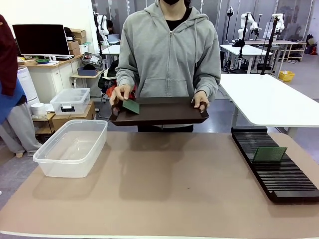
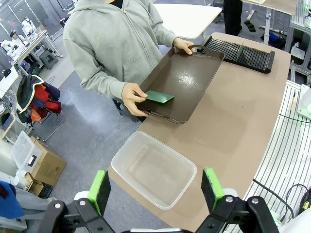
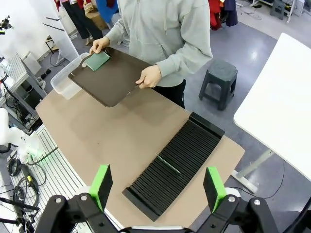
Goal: Sort PCBs into racks and boxes based on the side picked up.
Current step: Pick up the Blank PCB handed by the Human.
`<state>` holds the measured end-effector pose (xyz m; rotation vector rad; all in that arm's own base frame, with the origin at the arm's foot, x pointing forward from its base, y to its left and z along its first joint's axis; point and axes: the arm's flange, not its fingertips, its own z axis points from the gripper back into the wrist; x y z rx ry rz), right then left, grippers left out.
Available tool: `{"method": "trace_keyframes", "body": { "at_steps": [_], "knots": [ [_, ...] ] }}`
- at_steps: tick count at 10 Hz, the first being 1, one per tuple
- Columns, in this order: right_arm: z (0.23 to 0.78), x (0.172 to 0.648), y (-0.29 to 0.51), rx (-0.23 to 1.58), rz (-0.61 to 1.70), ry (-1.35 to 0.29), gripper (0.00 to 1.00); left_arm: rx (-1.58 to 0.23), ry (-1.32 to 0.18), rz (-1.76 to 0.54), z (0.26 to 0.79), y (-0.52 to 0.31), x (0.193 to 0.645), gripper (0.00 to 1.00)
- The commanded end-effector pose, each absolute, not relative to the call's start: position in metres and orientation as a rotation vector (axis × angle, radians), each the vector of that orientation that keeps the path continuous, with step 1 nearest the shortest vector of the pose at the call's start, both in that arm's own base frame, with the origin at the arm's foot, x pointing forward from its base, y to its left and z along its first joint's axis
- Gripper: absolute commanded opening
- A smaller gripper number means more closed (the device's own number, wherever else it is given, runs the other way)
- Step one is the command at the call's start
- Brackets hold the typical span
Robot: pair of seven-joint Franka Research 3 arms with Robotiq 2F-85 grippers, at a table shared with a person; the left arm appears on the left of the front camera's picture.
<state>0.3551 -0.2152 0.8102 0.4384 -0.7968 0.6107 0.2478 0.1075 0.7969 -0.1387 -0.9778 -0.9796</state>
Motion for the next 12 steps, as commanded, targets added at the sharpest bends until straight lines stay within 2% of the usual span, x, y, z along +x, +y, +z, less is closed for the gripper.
{"method": "trace_keyframes", "body": {
  "at_steps": [1, 12],
  "knots": [
    [0.8106, 0.3535, -0.2141, 0.453, 0.615, -0.799, 1.0, -0.149, -0.983, -0.995, 0.7953, 0.1068, 0.2481, 1.0],
    [0.8106, 0.3535, -0.2141, 0.453, 0.615, -0.799, 1.0, -0.149, -0.983, -0.995, 0.7953, 0.1068, 0.2481, 1.0]
  ]
}}
